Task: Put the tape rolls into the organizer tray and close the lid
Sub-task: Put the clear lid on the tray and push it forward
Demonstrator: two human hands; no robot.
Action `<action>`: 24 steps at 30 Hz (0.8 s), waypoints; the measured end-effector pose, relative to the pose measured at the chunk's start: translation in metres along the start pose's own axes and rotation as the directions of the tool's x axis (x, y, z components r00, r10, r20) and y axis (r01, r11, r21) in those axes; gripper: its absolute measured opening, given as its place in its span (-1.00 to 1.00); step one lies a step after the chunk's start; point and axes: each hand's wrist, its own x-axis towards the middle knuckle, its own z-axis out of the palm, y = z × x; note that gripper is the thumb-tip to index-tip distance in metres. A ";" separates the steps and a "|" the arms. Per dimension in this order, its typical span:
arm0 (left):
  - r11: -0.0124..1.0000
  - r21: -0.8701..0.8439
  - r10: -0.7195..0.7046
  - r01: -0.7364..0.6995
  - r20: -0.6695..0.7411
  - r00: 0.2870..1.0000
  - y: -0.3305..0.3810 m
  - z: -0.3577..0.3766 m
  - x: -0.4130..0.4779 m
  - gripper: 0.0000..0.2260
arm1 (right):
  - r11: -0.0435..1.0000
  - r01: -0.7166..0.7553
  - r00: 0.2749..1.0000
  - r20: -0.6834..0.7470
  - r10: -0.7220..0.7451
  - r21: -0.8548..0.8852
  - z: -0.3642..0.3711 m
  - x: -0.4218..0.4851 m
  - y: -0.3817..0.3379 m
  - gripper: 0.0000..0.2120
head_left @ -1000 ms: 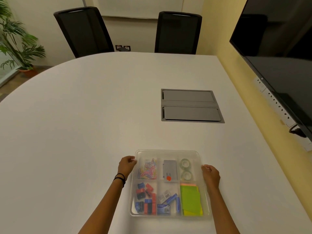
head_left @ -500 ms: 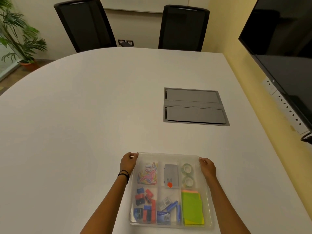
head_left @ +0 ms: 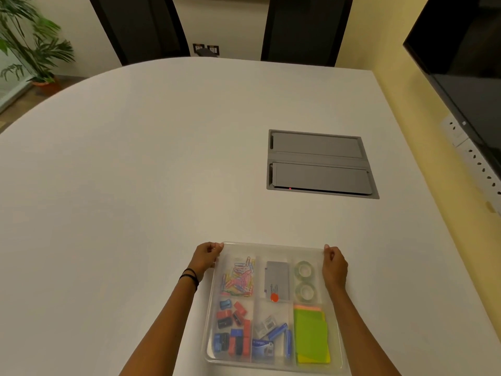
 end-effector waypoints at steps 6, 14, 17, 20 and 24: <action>1.000 0.023 -0.012 0.011 0.069 0.998 0.001 -0.003 0.001 -0.79 | 0.997 0.031 0.999 -0.039 -0.034 -0.071 0.006 0.000 0.005 -0.70; 0.995 0.034 -0.098 0.093 0.212 0.972 0.008 -0.012 0.000 -0.71 | 0.997 0.043 0.999 0.001 -0.043 -0.057 0.004 0.003 0.007 -0.71; 0.993 0.042 -0.116 0.109 0.224 0.968 0.009 -0.013 0.001 -0.69 | 0.998 0.049 0.999 0.022 -0.048 -0.039 0.002 0.004 0.006 -0.71; 0.992 0.036 -0.122 0.117 0.214 0.969 0.010 -0.012 0.000 -0.69 | 0.999 0.046 0.998 0.036 -0.045 -0.024 0.001 0.005 0.006 -0.71; 0.993 0.036 -0.120 0.115 0.199 0.973 0.008 -0.011 0.001 -0.70 | 0.999 0.033 0.998 0.046 -0.033 -0.003 0.000 0.005 0.004 -0.70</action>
